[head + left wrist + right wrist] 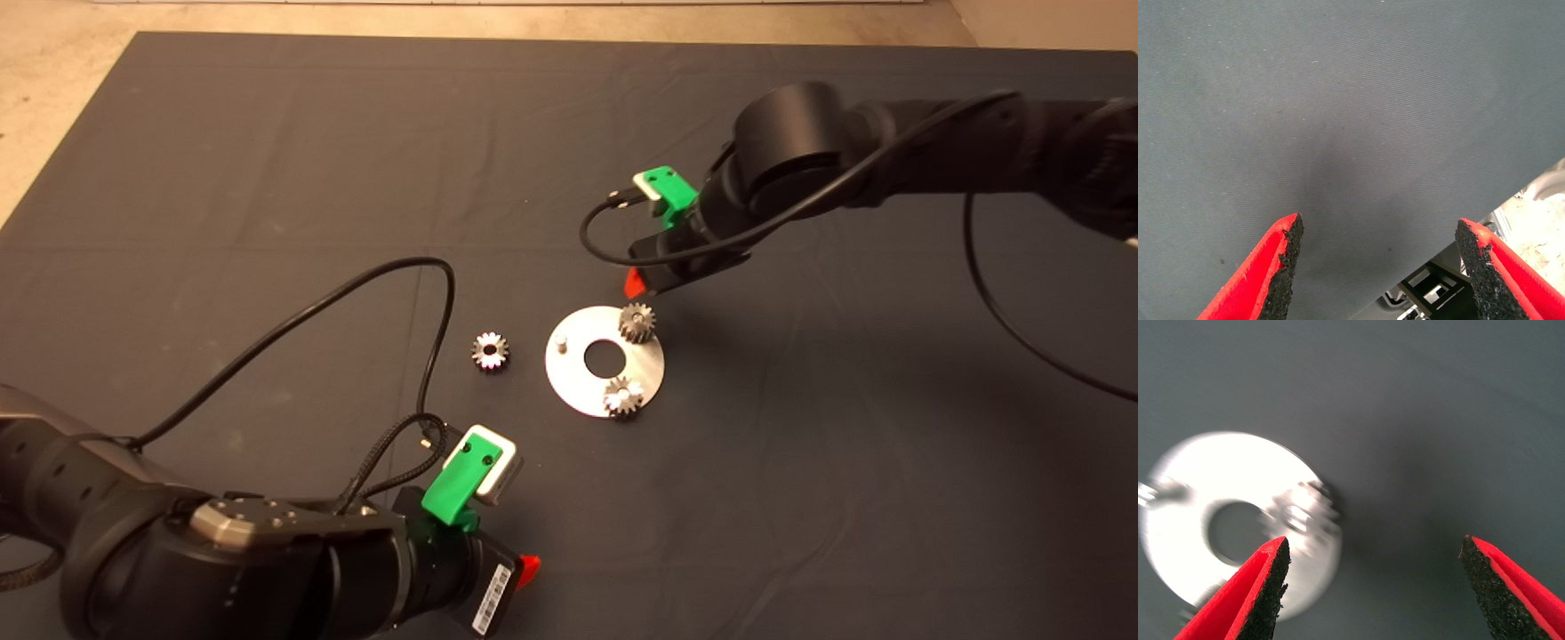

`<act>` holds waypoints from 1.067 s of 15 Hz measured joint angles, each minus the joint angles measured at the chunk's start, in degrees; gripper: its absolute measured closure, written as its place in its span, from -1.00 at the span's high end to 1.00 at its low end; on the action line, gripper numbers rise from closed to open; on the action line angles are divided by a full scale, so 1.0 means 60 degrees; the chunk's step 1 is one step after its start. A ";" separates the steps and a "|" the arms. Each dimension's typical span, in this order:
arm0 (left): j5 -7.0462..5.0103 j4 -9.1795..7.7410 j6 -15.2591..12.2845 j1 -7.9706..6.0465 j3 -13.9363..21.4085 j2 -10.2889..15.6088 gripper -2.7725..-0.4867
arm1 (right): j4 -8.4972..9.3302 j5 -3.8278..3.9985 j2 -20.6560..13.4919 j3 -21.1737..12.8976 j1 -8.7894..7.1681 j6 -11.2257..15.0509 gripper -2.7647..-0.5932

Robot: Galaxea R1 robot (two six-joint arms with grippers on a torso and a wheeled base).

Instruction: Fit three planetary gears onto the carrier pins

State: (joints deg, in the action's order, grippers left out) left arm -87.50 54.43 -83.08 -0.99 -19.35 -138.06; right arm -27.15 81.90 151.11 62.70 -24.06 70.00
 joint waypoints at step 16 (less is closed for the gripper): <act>0.0004 -0.1625 0.3295 -0.1873 -0.0955 0.0073 -0.01 | 0.0303 0.0762 -0.3646 -0.5151 -0.0890 0.1844 0.19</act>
State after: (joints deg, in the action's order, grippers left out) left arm -87.48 44.68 -63.31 -12.23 -25.08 -137.62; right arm -25.33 86.47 129.23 31.80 -29.40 81.06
